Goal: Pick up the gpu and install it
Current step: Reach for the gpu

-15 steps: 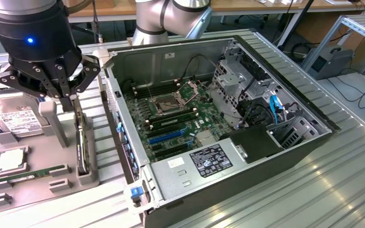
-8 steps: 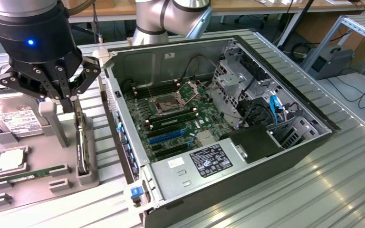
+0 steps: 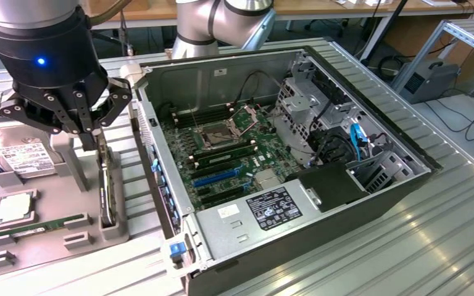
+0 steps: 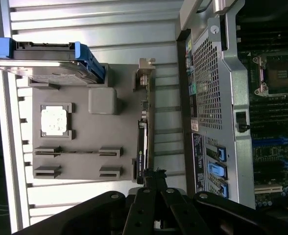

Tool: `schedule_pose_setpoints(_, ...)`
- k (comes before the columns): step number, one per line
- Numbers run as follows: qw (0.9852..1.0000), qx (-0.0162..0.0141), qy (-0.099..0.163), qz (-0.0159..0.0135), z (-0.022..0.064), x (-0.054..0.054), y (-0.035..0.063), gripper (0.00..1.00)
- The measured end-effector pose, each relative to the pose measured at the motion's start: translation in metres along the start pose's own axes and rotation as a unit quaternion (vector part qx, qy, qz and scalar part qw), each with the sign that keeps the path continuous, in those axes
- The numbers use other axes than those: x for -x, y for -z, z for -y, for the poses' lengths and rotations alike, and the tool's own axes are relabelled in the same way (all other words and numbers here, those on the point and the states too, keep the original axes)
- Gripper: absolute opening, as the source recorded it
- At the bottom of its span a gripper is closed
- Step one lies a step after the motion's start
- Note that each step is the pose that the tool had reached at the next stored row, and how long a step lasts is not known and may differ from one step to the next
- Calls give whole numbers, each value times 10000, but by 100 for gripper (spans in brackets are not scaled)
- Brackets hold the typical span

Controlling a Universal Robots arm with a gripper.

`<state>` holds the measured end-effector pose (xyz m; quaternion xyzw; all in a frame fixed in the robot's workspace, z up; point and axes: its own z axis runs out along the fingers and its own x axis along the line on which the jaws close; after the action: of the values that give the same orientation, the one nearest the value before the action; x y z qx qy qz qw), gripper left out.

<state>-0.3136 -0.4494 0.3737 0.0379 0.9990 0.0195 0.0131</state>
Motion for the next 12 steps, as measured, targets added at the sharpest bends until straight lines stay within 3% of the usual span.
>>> schedule_pose_setpoints(12, 10000, -1, 0, 0, 67, 5, -17, 11)
